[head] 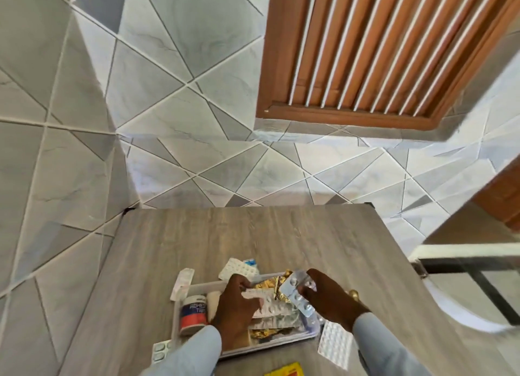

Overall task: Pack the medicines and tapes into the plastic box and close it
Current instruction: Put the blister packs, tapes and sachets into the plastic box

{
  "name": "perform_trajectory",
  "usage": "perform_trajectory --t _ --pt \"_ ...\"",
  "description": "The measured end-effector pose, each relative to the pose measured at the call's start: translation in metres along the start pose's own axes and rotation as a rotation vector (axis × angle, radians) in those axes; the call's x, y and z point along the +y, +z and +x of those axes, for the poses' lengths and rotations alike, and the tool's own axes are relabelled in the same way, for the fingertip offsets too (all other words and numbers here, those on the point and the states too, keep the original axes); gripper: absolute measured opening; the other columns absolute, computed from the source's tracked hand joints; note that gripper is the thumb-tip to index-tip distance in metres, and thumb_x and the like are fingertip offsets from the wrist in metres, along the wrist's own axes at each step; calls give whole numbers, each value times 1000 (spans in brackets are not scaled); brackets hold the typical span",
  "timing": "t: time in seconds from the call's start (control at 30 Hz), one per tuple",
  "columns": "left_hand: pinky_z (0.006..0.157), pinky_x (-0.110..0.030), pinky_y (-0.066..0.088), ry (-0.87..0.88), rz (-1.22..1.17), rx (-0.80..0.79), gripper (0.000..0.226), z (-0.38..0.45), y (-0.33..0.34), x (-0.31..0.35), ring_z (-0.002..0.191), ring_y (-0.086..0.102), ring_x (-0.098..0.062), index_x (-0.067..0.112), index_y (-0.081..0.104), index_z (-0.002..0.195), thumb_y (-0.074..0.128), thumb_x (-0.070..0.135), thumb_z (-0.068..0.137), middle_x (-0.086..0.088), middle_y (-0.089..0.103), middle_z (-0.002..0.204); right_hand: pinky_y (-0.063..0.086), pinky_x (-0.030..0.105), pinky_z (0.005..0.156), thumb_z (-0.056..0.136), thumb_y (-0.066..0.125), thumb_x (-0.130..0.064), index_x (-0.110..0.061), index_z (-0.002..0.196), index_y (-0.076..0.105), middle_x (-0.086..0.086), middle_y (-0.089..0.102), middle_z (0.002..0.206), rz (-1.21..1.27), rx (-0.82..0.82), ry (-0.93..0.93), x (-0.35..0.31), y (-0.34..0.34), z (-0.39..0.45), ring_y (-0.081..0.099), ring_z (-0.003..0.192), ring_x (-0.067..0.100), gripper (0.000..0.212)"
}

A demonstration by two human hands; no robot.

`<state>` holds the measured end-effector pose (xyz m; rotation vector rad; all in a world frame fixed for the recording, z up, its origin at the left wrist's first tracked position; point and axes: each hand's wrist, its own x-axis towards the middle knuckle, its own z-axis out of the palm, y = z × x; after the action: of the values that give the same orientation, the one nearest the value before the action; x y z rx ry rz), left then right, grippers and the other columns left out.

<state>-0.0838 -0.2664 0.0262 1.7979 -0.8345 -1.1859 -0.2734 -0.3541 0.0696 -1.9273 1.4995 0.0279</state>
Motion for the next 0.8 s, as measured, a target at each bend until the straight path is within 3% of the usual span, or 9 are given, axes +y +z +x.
perform_trajectory --t 0.07,0.13,0.27,0.47,0.63,0.8 --pt "60 -32 53 69 193 -57 25 -2 7 -6 76 56 -20 23 48 86 70 14 76 0 56 86 39 28 89 96 50 -31 -13 131 44 11 55 133 -35 -4 -30 2 0 3 53 120 28 39" --pt "74 -29 46 187 498 -117 18 -3 9 -13 87 56 -16 31 48 88 64 27 79 6 59 92 39 27 81 95 51 -29 -14 125 47 14 60 125 -50 -10 -51 2 3 6 56 112 29 34" --pt "96 -27 38 295 745 -131 18 -2 11 -26 113 48 -16 29 59 103 55 29 86 5 57 116 46 32 91 94 49 -27 -20 133 43 13 57 126 -103 -68 -85 -2 14 11 56 113 27 40" --pt "101 -27 39 252 671 -114 31 2 3 -25 116 49 -14 29 54 115 58 32 85 7 53 123 45 44 97 90 54 -33 -21 133 40 10 49 134 -488 -8 -163 -4 35 7 48 121 31 47" --pt "105 -32 42 177 586 -203 55 0 -1 -26 120 49 -12 37 44 130 64 37 79 7 51 132 41 37 103 87 58 -25 -27 135 44 2 44 138 -371 62 -282 -6 50 5 43 126 24 50" --pt "114 -27 26 289 654 -163 59 -3 -1 -26 137 32 -12 33 39 135 66 33 82 7 37 147 41 36 103 89 56 -29 -24 131 46 1 43 140 -358 247 -296 -13 52 8 43 124 23 44"
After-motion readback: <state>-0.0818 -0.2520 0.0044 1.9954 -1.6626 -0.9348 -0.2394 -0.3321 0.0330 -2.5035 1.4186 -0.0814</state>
